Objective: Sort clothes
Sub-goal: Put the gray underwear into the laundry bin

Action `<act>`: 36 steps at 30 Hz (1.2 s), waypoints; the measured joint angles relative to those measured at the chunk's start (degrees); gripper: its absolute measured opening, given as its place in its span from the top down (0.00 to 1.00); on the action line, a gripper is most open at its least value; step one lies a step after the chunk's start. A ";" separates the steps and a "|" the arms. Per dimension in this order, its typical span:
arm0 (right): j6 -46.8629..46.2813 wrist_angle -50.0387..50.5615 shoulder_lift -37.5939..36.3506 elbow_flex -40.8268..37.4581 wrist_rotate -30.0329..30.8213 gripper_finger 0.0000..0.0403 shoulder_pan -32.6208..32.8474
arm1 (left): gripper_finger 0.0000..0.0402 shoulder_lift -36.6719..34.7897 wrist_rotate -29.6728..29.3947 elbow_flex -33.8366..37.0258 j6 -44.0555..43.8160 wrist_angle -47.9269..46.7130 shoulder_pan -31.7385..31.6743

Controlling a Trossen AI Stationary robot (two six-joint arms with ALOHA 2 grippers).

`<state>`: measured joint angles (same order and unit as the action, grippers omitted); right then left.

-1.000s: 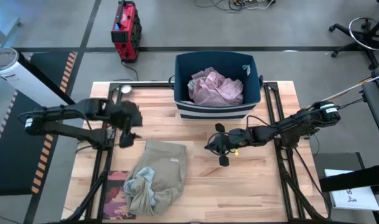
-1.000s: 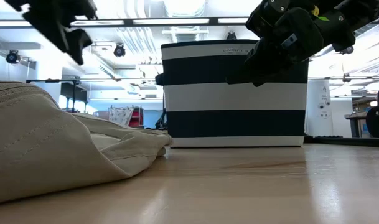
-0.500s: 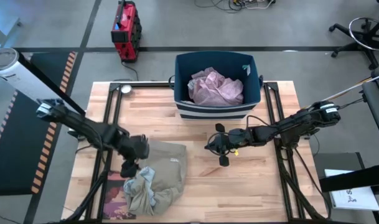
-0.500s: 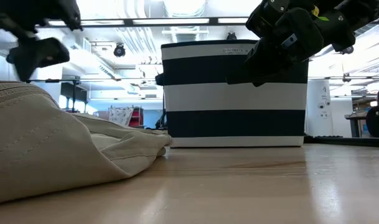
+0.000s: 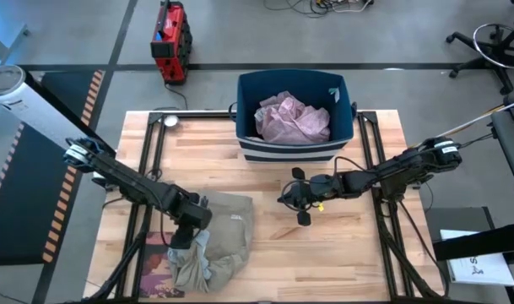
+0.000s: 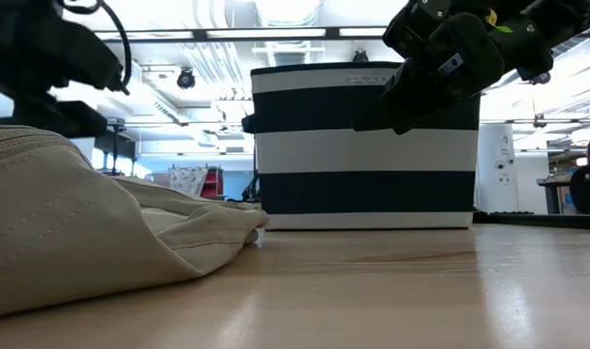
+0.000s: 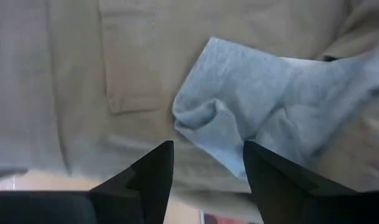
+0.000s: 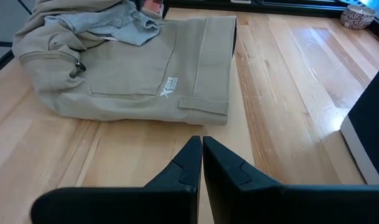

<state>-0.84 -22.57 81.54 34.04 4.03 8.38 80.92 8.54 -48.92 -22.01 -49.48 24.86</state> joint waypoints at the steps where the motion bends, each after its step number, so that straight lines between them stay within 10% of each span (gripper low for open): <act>1: 0.00 0.02 0.00 0.00 0.00 1.00 0.00 | 0.56 0.82 -0.01 0.16 0.59 0.67 0.00; 19: -0.02 0.02 0.00 0.00 0.00 1.00 0.00 | 0.97 7.97 -3.06 0.02 6.73 4.21 -0.22; 36: -0.04 0.02 0.00 0.00 0.00 1.00 -0.02 | 1.00 -4.70 -8.07 -5.73 12.19 9.21 -7.29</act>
<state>-0.89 -22.55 81.54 34.04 4.04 8.36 76.22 0.47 -54.65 -9.83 -40.27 17.57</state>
